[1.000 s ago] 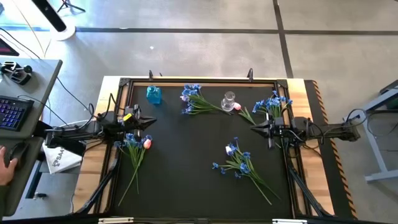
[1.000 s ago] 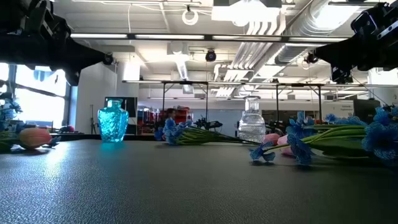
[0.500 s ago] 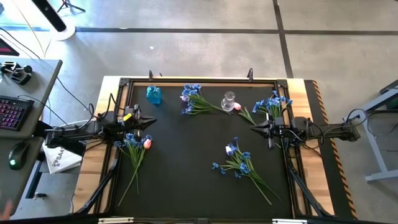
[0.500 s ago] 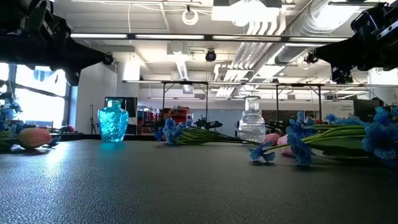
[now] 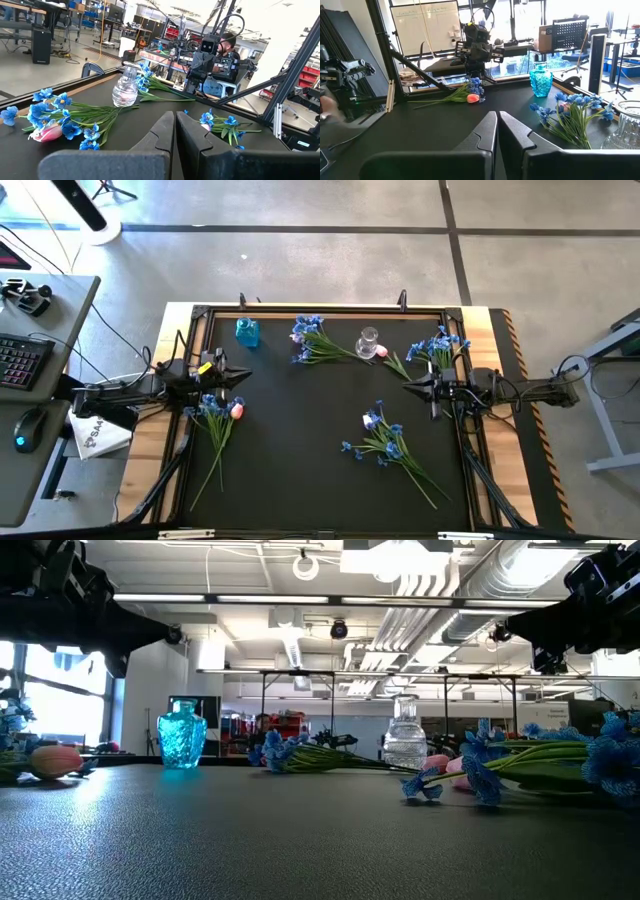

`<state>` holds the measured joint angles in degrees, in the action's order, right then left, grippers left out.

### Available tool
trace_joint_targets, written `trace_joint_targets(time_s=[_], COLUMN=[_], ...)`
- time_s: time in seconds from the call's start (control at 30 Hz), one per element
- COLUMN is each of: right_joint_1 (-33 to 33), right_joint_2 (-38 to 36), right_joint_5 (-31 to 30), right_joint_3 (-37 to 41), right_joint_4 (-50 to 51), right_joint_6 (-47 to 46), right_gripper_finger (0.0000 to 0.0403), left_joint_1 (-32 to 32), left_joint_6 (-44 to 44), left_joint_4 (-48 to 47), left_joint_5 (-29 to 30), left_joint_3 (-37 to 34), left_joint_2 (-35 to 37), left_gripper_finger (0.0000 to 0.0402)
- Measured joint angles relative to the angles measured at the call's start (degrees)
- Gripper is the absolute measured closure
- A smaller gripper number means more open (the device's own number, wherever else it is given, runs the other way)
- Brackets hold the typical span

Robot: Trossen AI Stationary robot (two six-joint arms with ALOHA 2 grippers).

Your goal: Sort flowers into vase by color

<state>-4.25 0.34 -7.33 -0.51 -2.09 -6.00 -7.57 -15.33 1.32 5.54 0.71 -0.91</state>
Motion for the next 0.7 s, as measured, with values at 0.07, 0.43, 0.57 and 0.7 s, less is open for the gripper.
trace_joint_targets(time_s=[0.07,0.43,0.57,0.7], right_joint_1=[0.0,0.0,0.0,0.0], right_joint_2=[0.0,0.0,0.0,0.0], right_joint_5=[0.0,0.0,0.0,0.0], right_joint_3=[0.0,0.0,0.0,0.0], right_joint_4=[0.0,0.0,0.0,0.0], right_joint_6=[0.0,0.0,0.0,0.0], right_gripper_finger=[0.0389,0.0389,0.0389,0.0389], left_joint_1=[0.0,0.0,0.0,0.0], left_joint_6=[0.0,3.0,2.5,-6.4], left_joint_4=[0.0,0.1,0.2,1.9], left_joint_5=[0.0,0.4,0.8,1.2], left_joint_3=[0.0,0.0,0.0,0.0], left_joint_2=[0.0,0.0,0.0,0.0], left_gripper_finger=[0.0397,0.0397,0.0397,0.0397])
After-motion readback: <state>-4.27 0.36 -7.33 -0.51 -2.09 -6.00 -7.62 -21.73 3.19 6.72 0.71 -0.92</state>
